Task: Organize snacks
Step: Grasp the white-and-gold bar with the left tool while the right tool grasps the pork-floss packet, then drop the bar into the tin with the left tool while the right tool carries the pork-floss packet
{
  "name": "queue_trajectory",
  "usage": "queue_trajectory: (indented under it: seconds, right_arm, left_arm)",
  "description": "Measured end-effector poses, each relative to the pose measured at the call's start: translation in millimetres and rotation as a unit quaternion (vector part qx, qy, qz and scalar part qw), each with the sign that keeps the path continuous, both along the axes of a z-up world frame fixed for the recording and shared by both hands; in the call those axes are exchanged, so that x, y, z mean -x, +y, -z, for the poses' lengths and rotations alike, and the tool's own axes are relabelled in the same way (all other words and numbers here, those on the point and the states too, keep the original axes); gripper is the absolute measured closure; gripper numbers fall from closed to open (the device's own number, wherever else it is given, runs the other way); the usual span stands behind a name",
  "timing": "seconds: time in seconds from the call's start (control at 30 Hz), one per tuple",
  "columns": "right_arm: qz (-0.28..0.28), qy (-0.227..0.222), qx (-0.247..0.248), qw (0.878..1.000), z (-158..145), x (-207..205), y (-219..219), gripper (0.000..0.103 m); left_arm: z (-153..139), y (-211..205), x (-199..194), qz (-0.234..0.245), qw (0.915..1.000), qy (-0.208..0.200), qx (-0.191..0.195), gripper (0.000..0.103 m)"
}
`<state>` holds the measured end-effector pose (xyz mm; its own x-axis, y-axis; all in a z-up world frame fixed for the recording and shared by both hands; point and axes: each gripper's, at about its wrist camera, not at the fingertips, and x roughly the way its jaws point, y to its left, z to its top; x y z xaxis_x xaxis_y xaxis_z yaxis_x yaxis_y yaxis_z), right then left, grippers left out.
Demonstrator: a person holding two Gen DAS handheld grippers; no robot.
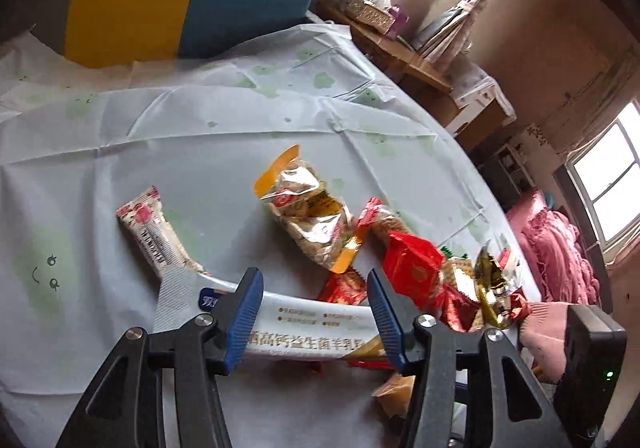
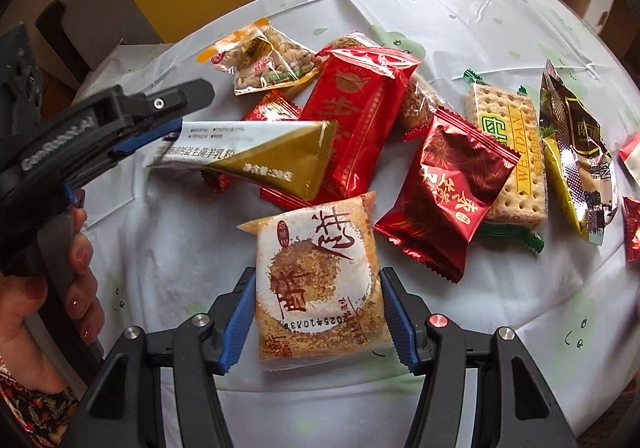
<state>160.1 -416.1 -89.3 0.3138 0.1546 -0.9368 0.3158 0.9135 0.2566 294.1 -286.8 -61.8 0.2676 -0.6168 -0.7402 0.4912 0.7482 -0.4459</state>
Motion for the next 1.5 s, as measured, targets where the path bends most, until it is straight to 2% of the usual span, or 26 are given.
queue_trajectory:
  seconds: [0.07,0.13,0.2,0.27,0.3,0.33,0.5,0.6,0.67,0.83,0.87,0.9,0.93,0.97,1.07,1.17,1.27,1.4,1.5]
  right_arm:
    - [0.002,0.0,-0.002,1.0,-0.3,0.5,0.2,0.042]
    - [0.003,0.0,-0.003,1.0,1.1,-0.3,1.5,0.042]
    - [0.004,0.0,-0.003,1.0,1.2,-0.2,1.7,0.042]
    - [0.007,-0.001,-0.009,1.0,2.0,-0.1,0.8,0.042]
    - [0.009,-0.002,-0.013,1.0,2.2,0.1,-2.1,0.042]
    - [0.011,-0.002,-0.016,1.0,2.2,0.3,-3.4,0.042]
    - [0.008,-0.001,-0.013,1.0,2.4,0.4,-3.2,0.042]
    - [0.008,0.0,-0.012,1.0,2.7,0.2,0.5,0.042]
    - [0.008,0.0,-0.011,1.0,2.9,-0.5,1.9,0.042]
    - [0.009,-0.002,-0.016,1.0,3.2,-1.0,3.0,0.042]
    - [0.01,-0.003,-0.017,1.0,3.1,-0.3,1.9,0.042]
    - [0.011,-0.003,-0.018,1.0,2.6,0.7,0.5,0.042]
    - [0.01,-0.003,-0.018,1.0,2.4,1.0,-0.5,0.042]
    - [0.009,-0.003,-0.017,1.0,2.2,1.0,-0.6,0.042]
    - [0.003,-0.001,-0.008,1.0,1.7,0.5,1.3,0.042]
    - [0.0,0.0,-0.002,1.0,1.8,-0.6,3.3,0.042]
    - [0.001,-0.001,-0.002,1.0,1.5,-0.9,2.9,0.042]
    - [-0.002,-0.001,0.002,1.0,1.7,-1.6,3.2,0.042]
    - [-0.006,-0.001,0.005,1.0,1.1,-1.9,4.7,0.042]
  left_arm:
    - [-6.3,0.6,2.3,0.0,0.9996,-0.005,0.026,0.043]
    - [-7.2,-2.0,2.8,-0.004,0.9993,-0.019,0.031,0.035]
    - [4.2,-10.5,0.6,0.008,0.9997,-0.023,0.0,0.033]
    - [24.5,-17.7,-0.3,0.033,0.9985,-0.002,-0.044,0.034]
    - [32.9,-17.4,0.9,0.049,0.9973,0.007,-0.053,0.034]
    - [31.4,-12.9,6.6,0.064,0.9967,-0.008,-0.05,0.034]
    - [30.4,6.9,37.1,0.129,0.9891,0.012,-0.07,0.035]
    - [27.8,19.9,56.9,0.141,0.9874,0.013,-0.069,0.035]
    - [27.0,20.1,67.2,0.151,0.9848,-0.012,-0.086,0.035]
    - [31.5,6.1,85.2,0.166,0.9709,-0.081,-0.152,0.035]
    - [31.7,6.4,91.8,0.173,0.9671,-0.092,-0.162,0.037]
    - [31.3,8.0,98.7,0.179,0.9613,-0.109,-0.179,0.044]
    - [30.5,9.4,103.0,0.18,0.9558,-0.126,-0.195,0.058]
    - [28.8,14.5,105.8,0.181,0.9564,-0.121,-0.195,0.064]
    - [21.7,36.3,112.2,0.171,0.9611,-0.096,-0.194,0.07]
    - [5.0,61.9,127.8,0.151,0.9604,-0.117,-0.202,0.071]
    - [-23.5,95.7,136.5,0.107,0.9689,-0.131,-0.181,0.071]
    - [-75.3,144.4,144.6,0.051,0.9759,-0.152,-0.148,0.071]
    - [-122.2,171.3,154.2,0.031,0.9729,-0.185,-0.135,0.071]
